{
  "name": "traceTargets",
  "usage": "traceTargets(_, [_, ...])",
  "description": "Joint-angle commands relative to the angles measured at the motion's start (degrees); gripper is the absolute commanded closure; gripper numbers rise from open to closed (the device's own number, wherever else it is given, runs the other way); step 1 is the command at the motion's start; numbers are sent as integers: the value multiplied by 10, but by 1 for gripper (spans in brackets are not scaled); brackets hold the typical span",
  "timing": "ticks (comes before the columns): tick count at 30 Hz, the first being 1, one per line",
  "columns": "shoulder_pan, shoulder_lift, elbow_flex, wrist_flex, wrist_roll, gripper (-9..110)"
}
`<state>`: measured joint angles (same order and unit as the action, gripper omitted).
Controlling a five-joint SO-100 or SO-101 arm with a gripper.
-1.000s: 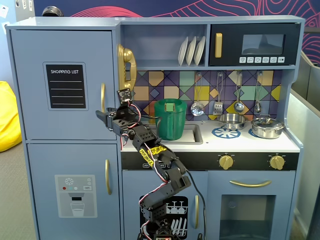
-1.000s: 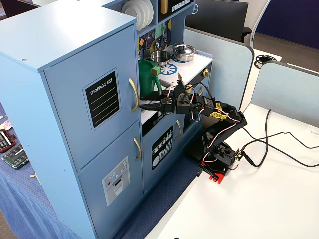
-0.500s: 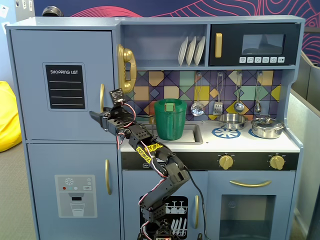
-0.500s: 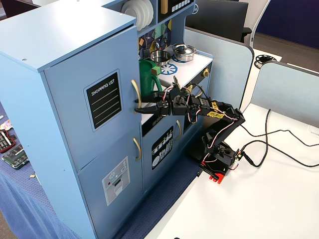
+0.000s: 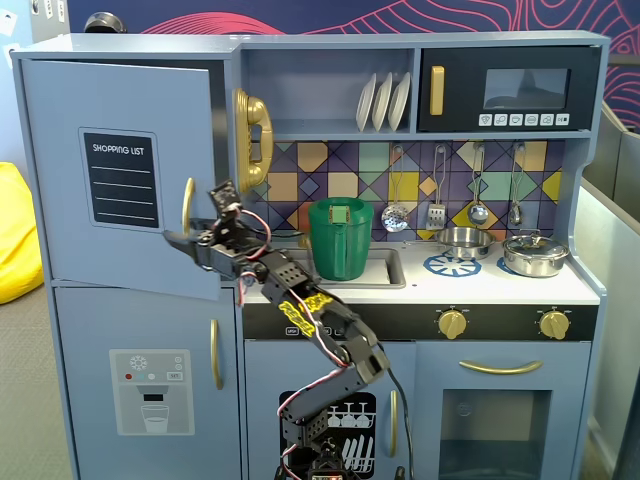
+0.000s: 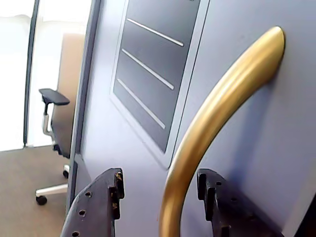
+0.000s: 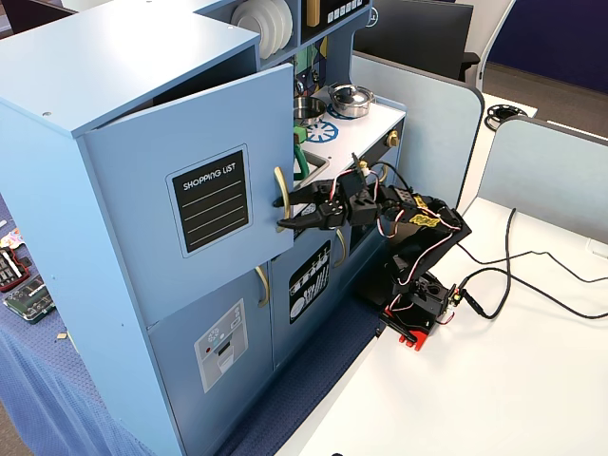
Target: Open the left cabinet door
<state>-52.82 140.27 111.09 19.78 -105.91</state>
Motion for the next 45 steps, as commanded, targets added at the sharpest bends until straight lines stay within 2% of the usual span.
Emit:
traceTargets(1, [-5,77,18,36,-13,92])
traceTargets(11, [114,182,37,141,38,93])
traceTargets(17, [193,149,34,133,98,92])
traceTargets(22, [205,86,30,88,81,92])
traceTargets(32, [79,51,28,63,6,94])
traceTargets(39, [-30,52,26,55,-2,96])
traceTargets(45, [-19,49,31,62,6,97])
